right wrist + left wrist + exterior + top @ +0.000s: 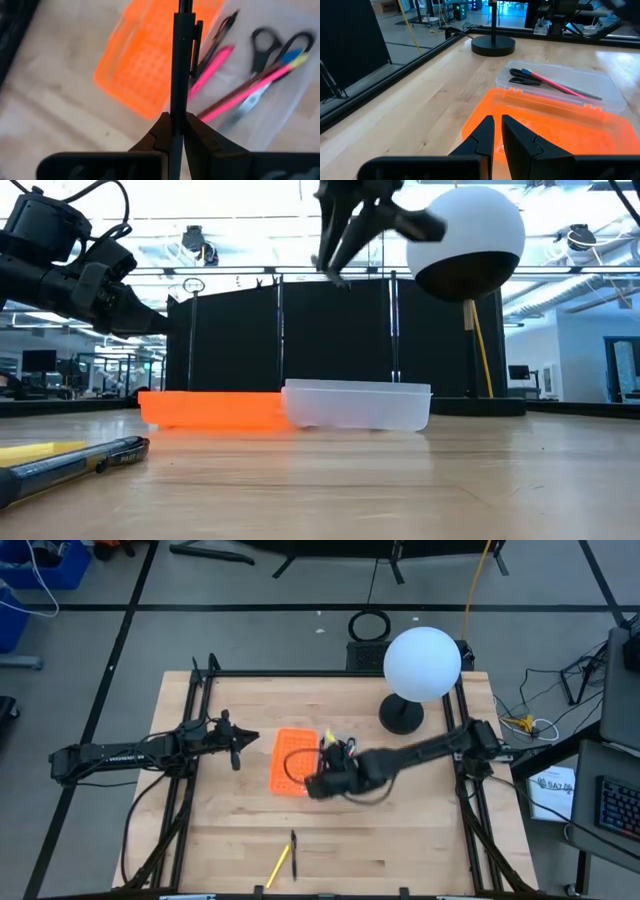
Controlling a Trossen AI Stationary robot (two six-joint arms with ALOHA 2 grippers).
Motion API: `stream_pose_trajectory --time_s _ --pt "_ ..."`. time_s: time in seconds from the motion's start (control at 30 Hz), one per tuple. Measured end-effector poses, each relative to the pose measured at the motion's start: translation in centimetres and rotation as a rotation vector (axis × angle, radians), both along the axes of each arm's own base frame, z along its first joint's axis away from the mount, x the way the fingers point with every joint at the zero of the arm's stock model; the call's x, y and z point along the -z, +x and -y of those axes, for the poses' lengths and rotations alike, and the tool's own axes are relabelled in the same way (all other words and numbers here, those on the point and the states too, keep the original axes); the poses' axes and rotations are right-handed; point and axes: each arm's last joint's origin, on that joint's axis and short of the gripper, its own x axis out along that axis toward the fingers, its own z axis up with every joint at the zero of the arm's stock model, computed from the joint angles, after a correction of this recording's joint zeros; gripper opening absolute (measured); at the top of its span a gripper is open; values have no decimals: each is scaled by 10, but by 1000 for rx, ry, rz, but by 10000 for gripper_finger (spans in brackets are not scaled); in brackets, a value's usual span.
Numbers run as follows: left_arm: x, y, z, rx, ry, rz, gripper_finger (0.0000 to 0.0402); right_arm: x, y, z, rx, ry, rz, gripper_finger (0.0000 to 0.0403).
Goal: Pick & place school supplies into a supply box
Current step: Put the right black pen into the orange box
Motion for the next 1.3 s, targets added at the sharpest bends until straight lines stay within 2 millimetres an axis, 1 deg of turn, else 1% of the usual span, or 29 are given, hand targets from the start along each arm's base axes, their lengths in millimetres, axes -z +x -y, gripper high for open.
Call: stream_pose_trajectory --time_s 0.1,0.13,0.2,0.3,0.37,0.43,0.5,0.57,0.83,1.03,1.17,1.27,1.3 --pt "0 0 0 0 0 0 44 2 8 34 19 -2 -20 20" --pt "0 0 0 0 0 0 44 6 11 45 23 17 -28 20" --pt "0 0 0 0 0 0 44 19 15 64 20 75 -44 20" --pt "0 0 0 -2 1 0 44 46 13 88 57 176 -62 20" --pt "0 0 0 -2 1 1 44 60 11 100 70 244 -54 20" --pt "0 0 0 -1 2 3 44 71 6 107 91 303 -79 20" --pt "0 0 0 -2 2 3 44 80 1 110 110 320 -109 20" --pt "0 0 0 -2 3 4 44 85 0 110 108 332 -112 20" --pt "-2 1 0 -1 9 25 44 93 -3 110 124 349 -113 20" --pt "-3 1 0 -1 10 29 44 105 -8 119 173 335 -115 20" --pt "-3 1 0 -1 11 33 44 116 -12 118 185 343 -104 20" --pt "-4 1 0 -1 13 44 44 120 -13 117 190 349 -97 21" --pt "-4 1 0 -1 14 45 44 121 -14 117 191 348 -95 27"
